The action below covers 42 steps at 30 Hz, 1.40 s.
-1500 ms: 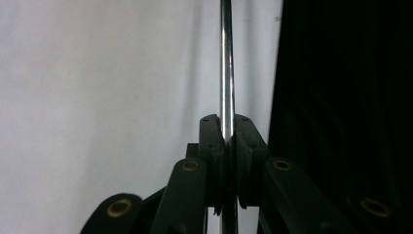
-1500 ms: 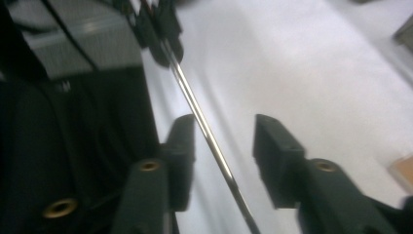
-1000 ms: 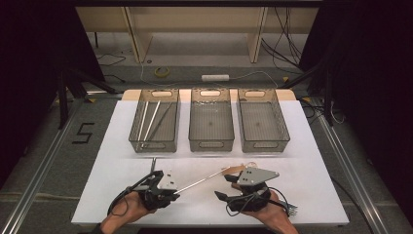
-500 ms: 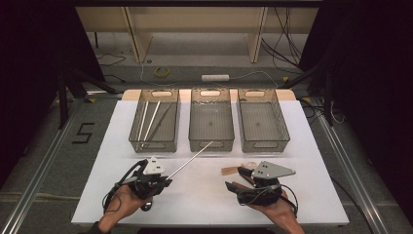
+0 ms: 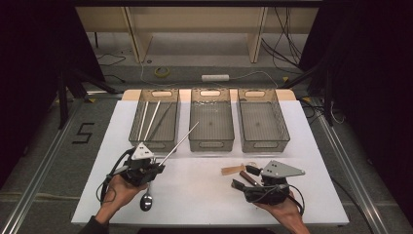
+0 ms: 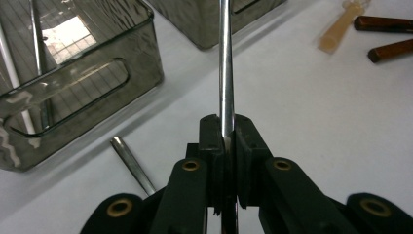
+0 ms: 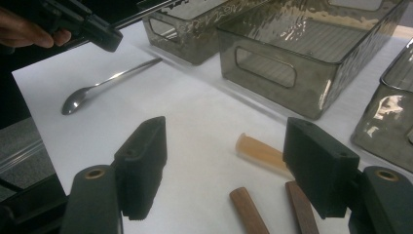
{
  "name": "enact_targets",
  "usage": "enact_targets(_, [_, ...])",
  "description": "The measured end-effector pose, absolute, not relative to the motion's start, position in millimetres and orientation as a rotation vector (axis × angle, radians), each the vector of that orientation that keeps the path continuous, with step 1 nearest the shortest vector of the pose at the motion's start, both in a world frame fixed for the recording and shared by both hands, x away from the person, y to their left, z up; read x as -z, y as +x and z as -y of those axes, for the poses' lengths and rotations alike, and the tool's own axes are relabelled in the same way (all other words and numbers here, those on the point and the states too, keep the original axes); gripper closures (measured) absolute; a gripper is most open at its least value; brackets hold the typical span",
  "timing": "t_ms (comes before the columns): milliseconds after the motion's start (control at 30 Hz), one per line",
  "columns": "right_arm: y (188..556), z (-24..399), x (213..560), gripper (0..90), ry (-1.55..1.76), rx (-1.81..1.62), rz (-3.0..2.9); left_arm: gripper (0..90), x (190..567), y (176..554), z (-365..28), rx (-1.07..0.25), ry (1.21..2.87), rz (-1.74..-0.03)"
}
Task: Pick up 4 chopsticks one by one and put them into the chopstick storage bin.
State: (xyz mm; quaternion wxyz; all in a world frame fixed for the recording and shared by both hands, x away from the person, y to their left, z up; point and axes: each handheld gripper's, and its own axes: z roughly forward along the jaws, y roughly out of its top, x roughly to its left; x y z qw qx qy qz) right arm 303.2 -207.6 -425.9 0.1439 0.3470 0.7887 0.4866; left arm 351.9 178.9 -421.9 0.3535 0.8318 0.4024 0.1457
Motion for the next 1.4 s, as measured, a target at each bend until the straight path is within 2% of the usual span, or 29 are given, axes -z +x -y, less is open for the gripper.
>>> enact_targets(833, [294.4,215.5,428.2,31.2,1.005,-1.406,-2.267,83.1,406.8,454.1,-209.4,-0.438,1.987,-1.309])
enact_targets(1400, [294.3,214.6,428.9,31.2,1.001,-1.405,-2.278,83.0,416.8,490.0,-208.9,-0.427,1.986,-1.391])
